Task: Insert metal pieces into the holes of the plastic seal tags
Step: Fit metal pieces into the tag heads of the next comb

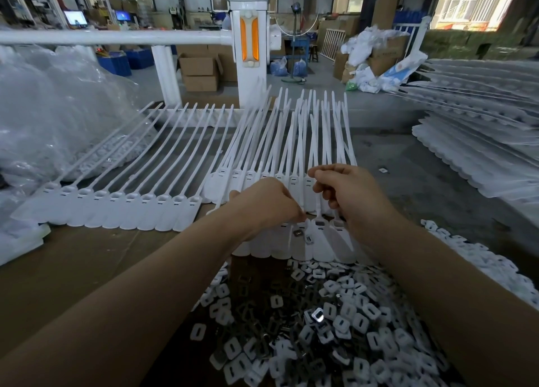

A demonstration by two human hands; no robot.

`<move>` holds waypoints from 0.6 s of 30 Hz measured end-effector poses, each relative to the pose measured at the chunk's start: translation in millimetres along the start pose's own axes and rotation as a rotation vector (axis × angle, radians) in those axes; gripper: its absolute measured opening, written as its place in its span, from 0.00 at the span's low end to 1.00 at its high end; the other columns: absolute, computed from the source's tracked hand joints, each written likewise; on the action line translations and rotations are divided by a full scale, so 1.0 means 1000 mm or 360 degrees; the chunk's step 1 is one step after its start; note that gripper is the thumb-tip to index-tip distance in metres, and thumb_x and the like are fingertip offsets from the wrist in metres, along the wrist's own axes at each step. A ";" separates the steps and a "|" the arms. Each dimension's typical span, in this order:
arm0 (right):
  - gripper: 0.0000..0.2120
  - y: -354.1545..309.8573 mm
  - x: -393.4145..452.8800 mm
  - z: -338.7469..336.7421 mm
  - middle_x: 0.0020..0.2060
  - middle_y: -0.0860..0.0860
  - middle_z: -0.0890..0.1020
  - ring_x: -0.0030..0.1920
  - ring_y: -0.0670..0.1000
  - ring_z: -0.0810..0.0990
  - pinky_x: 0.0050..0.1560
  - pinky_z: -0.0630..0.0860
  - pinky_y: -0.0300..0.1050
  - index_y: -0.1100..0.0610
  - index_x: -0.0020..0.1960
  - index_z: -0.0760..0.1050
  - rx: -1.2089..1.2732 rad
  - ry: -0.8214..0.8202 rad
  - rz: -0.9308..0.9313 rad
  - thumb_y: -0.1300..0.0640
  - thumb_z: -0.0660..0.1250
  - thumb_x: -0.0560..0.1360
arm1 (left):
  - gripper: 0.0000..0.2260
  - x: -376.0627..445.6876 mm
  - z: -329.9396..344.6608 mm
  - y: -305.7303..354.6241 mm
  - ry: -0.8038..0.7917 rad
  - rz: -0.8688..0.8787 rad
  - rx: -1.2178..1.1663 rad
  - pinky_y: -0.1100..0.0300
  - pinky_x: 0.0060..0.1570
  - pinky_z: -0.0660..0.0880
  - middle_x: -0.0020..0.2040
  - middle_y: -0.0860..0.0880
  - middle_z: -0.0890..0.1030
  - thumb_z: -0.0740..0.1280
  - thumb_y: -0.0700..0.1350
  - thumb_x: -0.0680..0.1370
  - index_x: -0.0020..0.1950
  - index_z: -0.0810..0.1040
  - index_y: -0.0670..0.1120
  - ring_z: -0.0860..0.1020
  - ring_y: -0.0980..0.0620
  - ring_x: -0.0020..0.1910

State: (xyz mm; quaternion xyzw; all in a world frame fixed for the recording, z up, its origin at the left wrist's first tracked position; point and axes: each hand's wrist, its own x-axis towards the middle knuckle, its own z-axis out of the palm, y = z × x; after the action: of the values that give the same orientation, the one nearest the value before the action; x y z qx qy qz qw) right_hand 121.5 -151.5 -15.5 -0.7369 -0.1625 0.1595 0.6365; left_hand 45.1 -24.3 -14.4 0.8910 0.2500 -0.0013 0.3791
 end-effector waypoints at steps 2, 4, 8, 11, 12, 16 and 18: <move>0.08 0.000 0.000 0.000 0.35 0.48 0.81 0.34 0.44 0.73 0.34 0.68 0.38 0.53 0.46 0.81 0.0002 -0.0002 -0.0004 0.59 0.64 0.78 | 0.08 -0.001 0.002 0.001 0.0005 0.0005 0.0052 0.44 0.65 0.69 0.46 0.50 0.83 0.76 0.52 0.69 0.41 0.81 0.51 0.77 0.46 0.55; 0.08 0.000 -0.001 0.001 0.36 0.49 0.80 0.34 0.43 0.73 0.34 0.68 0.38 0.53 0.46 0.81 -0.0003 -0.0002 -0.0008 0.59 0.64 0.78 | 0.10 -0.001 0.003 0.002 0.0039 -0.0014 0.0093 0.44 0.64 0.70 0.50 0.49 0.81 0.77 0.54 0.68 0.42 0.79 0.52 0.74 0.44 0.60; 0.08 -0.002 -0.003 0.001 0.36 0.49 0.80 0.33 0.42 0.73 0.34 0.68 0.38 0.53 0.47 0.81 -0.0026 0.0003 -0.0008 0.59 0.63 0.79 | 0.15 -0.001 -0.001 0.003 0.0120 -0.0094 0.0190 0.42 0.66 0.67 0.60 0.46 0.76 0.78 0.58 0.65 0.41 0.75 0.54 0.66 0.44 0.65; 0.08 -0.003 -0.005 0.002 0.36 0.49 0.80 0.32 0.42 0.73 0.34 0.67 0.37 0.54 0.48 0.81 -0.0035 -0.0002 -0.0014 0.60 0.63 0.79 | 0.17 -0.002 -0.005 -0.001 0.0108 -0.0103 0.0153 0.41 0.66 0.67 0.62 0.46 0.74 0.79 0.60 0.63 0.40 0.75 0.54 0.66 0.43 0.65; 0.08 -0.003 -0.005 0.002 0.36 0.49 0.80 0.32 0.42 0.73 0.35 0.67 0.37 0.54 0.48 0.81 -0.0042 -0.0002 -0.0017 0.60 0.63 0.79 | 0.17 -0.002 -0.004 -0.002 0.0117 -0.0093 0.0186 0.41 0.66 0.66 0.62 0.46 0.73 0.79 0.61 0.63 0.40 0.75 0.55 0.65 0.43 0.65; 0.08 -0.003 -0.006 0.004 0.37 0.49 0.80 0.34 0.43 0.73 0.35 0.67 0.39 0.53 0.48 0.81 -0.0085 -0.0007 -0.0021 0.59 0.63 0.79 | 0.18 -0.003 -0.002 -0.004 0.0172 -0.0069 0.0386 0.42 0.67 0.62 0.61 0.49 0.70 0.76 0.65 0.63 0.42 0.76 0.56 0.64 0.44 0.65; 0.08 -0.003 -0.006 0.004 0.37 0.49 0.80 0.33 0.43 0.72 0.34 0.67 0.39 0.52 0.48 0.81 -0.0099 -0.0001 -0.0018 0.59 0.63 0.79 | 0.18 -0.004 -0.003 -0.006 0.0136 -0.0053 0.0373 0.42 0.67 0.62 0.60 0.50 0.70 0.76 0.65 0.64 0.41 0.76 0.56 0.65 0.44 0.64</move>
State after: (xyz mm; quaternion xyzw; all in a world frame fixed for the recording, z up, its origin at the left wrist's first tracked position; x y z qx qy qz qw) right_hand 113.9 -150.1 -13.1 -0.7553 -0.1717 0.1512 0.6142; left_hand 38.4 -20.3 -15.7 0.9242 0.2788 0.0013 0.2611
